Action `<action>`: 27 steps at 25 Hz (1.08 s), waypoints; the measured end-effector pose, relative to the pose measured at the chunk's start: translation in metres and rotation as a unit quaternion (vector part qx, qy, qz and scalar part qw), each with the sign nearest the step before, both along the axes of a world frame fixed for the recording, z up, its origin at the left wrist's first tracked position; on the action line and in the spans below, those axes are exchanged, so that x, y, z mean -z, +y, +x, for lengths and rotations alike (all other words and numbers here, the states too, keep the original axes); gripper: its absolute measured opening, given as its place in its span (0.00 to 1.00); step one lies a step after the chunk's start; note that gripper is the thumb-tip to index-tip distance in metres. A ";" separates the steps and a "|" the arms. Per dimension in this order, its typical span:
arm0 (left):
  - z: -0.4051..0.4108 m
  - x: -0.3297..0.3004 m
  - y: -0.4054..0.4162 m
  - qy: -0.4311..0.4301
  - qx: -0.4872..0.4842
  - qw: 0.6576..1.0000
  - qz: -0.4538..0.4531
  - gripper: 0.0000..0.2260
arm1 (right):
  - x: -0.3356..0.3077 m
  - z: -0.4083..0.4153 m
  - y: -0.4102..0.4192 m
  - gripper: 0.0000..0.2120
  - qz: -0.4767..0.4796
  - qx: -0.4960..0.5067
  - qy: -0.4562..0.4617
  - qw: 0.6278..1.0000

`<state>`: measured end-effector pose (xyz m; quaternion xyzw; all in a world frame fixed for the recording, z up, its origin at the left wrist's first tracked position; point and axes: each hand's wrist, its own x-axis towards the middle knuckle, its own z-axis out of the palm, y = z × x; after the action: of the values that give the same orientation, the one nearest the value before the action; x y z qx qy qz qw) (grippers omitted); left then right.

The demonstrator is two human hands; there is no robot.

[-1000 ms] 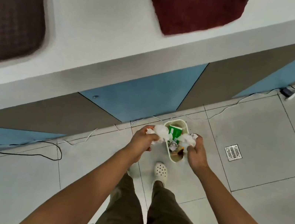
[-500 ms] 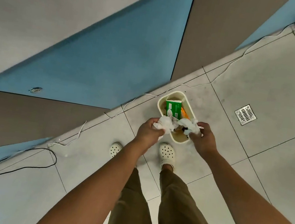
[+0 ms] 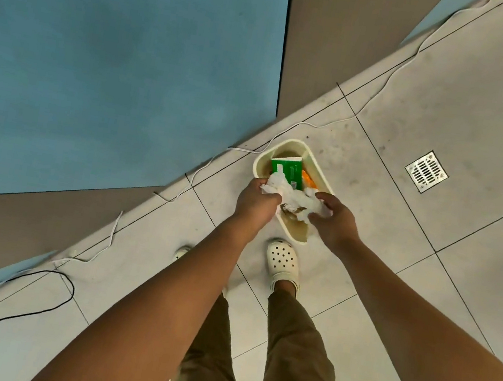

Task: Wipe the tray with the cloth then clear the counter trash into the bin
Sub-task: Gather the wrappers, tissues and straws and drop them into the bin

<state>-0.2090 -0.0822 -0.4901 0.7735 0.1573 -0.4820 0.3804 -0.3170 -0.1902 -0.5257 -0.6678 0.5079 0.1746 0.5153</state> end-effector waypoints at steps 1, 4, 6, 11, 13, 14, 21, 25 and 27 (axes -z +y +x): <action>0.004 0.005 -0.003 0.022 0.015 1.000 -0.004 0.22 | 0.004 0.002 -0.001 0.22 0.003 -0.009 0.011 1.000; 0.013 0.014 -0.010 0.149 0.072 0.986 -0.036 0.30 | 0.011 0.004 -0.003 0.18 0.016 -0.024 0.030 0.999; 0.014 0.017 -0.007 0.145 0.070 0.986 -0.035 0.27 | 0.012 0.000 -0.003 0.16 0.016 -0.004 0.035 0.999; 0.009 0.018 0.015 0.102 0.013 0.995 0.013 0.15 | 0.011 -0.006 0.004 0.14 0.024 0.002 0.062 0.998; 0.008 0.014 0.023 0.104 0.016 0.994 0.022 0.15 | 0.008 -0.004 0.009 0.12 0.030 -0.007 0.067 0.997; 0.008 0.011 0.026 0.103 0.017 0.994 0.021 0.15 | 0.005 -0.002 0.011 0.13 0.031 -0.010 0.069 0.997; 0.026 -0.031 0.048 0.054 0.014 0.998 -0.034 0.11 | -0.037 0.025 0.042 0.12 -0.003 -0.036 0.020 0.999; 0.035 -0.093 0.069 -0.003 0.014 0.997 -0.082 0.10 | -0.096 0.042 0.065 0.12 -0.027 -0.099 -0.074 0.992; 0.037 -0.142 0.082 -0.028 0.016 0.992 -0.121 0.10 | -0.142 0.051 0.079 0.12 -0.051 -0.109 -0.125 0.985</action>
<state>-0.1722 0.0002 -0.3480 0.7373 0.0749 -0.4817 0.4676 -0.2663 -0.1115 -0.3840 -0.7613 0.3718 0.1191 0.5176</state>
